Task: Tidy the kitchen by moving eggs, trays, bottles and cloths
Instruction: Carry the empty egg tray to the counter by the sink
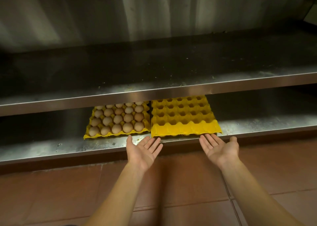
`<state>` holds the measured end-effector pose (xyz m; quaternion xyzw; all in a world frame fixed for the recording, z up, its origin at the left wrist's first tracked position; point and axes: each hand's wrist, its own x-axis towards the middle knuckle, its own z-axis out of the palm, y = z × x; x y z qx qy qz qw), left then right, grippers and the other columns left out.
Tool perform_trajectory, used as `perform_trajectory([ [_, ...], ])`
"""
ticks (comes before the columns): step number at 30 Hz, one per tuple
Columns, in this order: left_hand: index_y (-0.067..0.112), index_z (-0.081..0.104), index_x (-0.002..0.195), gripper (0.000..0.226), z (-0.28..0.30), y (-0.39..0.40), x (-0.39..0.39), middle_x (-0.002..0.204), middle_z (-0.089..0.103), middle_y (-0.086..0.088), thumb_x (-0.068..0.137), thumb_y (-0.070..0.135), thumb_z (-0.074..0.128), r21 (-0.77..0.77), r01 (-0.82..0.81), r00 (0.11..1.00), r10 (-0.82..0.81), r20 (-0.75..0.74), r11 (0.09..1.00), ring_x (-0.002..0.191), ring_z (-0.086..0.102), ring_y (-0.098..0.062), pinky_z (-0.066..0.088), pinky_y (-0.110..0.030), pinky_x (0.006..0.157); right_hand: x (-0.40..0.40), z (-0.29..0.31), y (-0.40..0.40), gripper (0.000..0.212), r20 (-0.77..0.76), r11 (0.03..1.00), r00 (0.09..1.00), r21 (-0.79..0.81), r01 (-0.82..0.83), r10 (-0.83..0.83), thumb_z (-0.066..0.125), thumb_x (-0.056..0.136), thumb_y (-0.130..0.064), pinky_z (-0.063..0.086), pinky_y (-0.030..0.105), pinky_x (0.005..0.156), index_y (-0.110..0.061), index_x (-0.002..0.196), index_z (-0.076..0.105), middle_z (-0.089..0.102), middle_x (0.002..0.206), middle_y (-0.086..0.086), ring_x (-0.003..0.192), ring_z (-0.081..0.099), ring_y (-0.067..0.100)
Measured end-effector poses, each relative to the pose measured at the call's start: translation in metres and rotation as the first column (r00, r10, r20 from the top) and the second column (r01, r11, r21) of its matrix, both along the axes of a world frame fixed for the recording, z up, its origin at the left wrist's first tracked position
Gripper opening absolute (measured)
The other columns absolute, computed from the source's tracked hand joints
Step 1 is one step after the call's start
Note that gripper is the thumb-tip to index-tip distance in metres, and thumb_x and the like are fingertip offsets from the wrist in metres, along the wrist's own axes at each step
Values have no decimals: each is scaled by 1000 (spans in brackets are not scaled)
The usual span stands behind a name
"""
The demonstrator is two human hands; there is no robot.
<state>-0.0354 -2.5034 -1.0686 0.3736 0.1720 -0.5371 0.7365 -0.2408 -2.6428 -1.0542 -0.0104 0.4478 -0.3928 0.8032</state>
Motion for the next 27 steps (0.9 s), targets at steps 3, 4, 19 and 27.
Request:
perform_trajectory([
  [3, 2, 33, 152, 85, -1, -2, 2, 154, 40, -22, 97, 67, 32, -28, -5, 1000, 5, -6, 1000, 133, 50, -41, 43, -57, 107, 3, -2, -3, 81, 37, 1000, 999, -16, -2, 2, 23, 97, -67, 42, 51, 108, -8, 151, 35, 45, 151, 17, 135, 46, 40],
  [4, 2, 31, 153, 84, -2, -3, 2, 155, 40, -22, 98, 66, 32, -37, -3, 1000, 3, -5, 999, 135, 49, -41, 42, -57, 107, 4, -2, -4, 81, 48, 1000, 999, -23, 2, -1, 23, 97, -67, 42, 51, 108, -8, 151, 34, 44, 151, 17, 136, 45, 40],
  [19, 3, 30, 154, 84, -1, -12, 0, 157, 37, -22, 98, 65, 32, -59, -26, 1000, 26, -5, 998, 137, 46, -42, 38, -59, 111, 15, 5, -16, 82, 151, 996, 989, -89, 6, 7, 27, 96, -69, 31, 55, 115, -15, 157, 20, 25, 161, 18, 146, 29, 40],
  [27, 10, 27, 157, 88, 1, -10, 3, 159, 33, -20, 94, 71, 33, -102, -24, 1000, 23, -16, 995, 138, 44, -43, 38, -60, 111, 15, 8, -12, 81, 132, 997, 991, -80, -10, 20, 26, 96, -68, 32, 54, 115, -13, 156, 24, 27, 160, 19, 146, 29, 40],
])
